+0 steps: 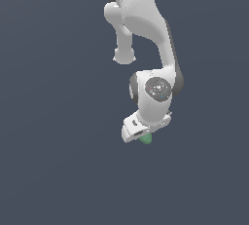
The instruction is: Pick up the object and move it to a goal position.
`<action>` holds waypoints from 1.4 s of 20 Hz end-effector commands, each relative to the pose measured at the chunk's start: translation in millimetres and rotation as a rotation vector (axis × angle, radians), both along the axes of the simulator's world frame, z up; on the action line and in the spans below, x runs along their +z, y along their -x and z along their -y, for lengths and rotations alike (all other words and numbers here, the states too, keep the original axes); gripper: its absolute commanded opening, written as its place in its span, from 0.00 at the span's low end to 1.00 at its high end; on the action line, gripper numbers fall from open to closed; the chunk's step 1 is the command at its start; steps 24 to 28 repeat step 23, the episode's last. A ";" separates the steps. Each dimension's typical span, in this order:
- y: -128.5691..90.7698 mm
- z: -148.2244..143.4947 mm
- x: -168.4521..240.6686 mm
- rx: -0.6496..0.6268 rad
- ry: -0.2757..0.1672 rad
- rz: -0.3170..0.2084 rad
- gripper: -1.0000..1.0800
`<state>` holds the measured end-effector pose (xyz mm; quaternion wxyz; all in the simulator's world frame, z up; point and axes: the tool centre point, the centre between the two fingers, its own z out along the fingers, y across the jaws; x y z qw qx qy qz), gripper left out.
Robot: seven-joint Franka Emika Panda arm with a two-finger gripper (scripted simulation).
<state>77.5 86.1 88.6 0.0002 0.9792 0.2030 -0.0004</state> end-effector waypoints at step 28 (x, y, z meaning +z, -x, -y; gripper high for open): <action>4.3 -158.1 98.4 0.000 0.000 0.001 0.00</action>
